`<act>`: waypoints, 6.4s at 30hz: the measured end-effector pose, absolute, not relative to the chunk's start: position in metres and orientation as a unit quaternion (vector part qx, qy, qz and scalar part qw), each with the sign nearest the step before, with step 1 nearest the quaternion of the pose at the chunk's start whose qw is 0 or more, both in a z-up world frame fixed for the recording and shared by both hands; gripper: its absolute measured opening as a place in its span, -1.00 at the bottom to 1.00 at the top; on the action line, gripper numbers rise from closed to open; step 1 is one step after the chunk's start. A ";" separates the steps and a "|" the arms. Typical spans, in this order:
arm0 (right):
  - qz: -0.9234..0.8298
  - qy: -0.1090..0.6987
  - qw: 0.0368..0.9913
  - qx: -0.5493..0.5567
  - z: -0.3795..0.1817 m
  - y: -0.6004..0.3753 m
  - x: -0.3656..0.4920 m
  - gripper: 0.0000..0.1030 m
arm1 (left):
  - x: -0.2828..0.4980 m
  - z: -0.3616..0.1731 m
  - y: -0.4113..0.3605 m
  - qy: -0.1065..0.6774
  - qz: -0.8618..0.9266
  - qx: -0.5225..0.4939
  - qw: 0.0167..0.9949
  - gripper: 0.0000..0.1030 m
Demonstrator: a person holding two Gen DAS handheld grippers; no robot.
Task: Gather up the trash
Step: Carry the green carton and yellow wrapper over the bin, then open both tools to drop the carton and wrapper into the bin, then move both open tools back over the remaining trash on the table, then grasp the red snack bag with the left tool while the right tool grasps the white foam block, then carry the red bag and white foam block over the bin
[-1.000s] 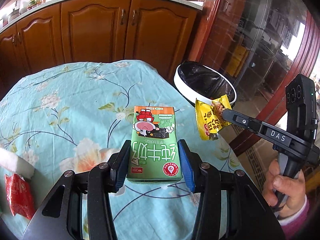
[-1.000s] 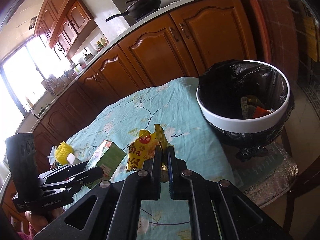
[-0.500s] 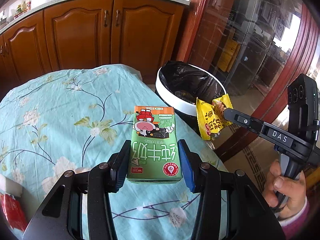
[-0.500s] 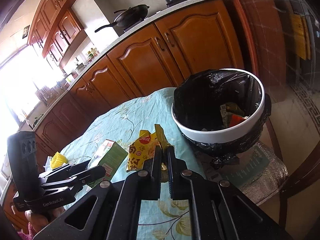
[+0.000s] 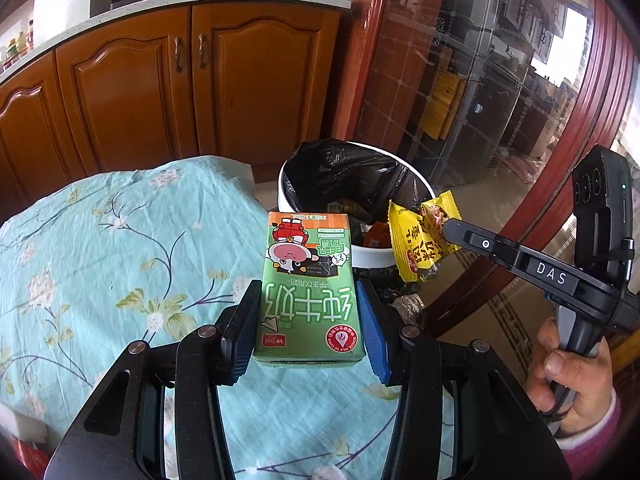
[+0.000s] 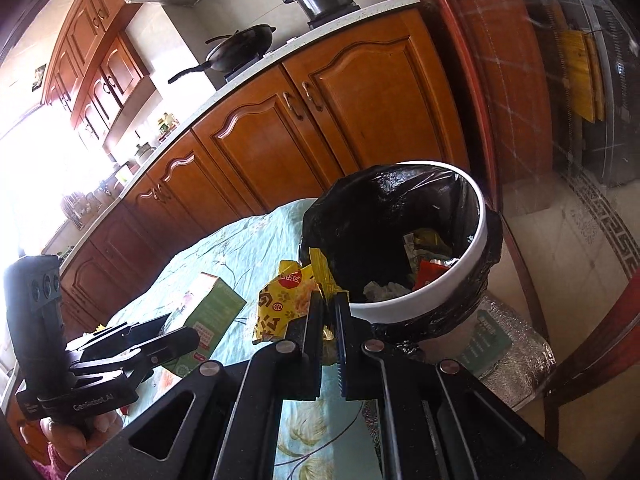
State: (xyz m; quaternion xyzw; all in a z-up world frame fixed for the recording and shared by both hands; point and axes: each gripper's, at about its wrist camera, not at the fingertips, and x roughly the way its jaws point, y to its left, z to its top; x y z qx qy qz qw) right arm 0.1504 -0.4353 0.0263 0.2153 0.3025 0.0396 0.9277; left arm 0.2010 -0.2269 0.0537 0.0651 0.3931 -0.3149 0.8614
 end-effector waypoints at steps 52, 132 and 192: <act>-0.026 0.340 0.921 0.187 0.022 -0.507 0.234 -0.90 | 0.299 0.031 -0.356 0.431 -0.326 0.133 0.831 -0.12; 0.240 0.375 0.886 0.129 0.004 -0.201 0.157 0.73 | 0.115 0.004 0.084 0.409 -0.010 -0.092 0.908 0.29; 0.227 0.374 0.898 0.057 0.005 -0.196 0.193 -0.33 | 0.163 0.013 0.006 0.416 -0.142 -0.078 0.895 -0.61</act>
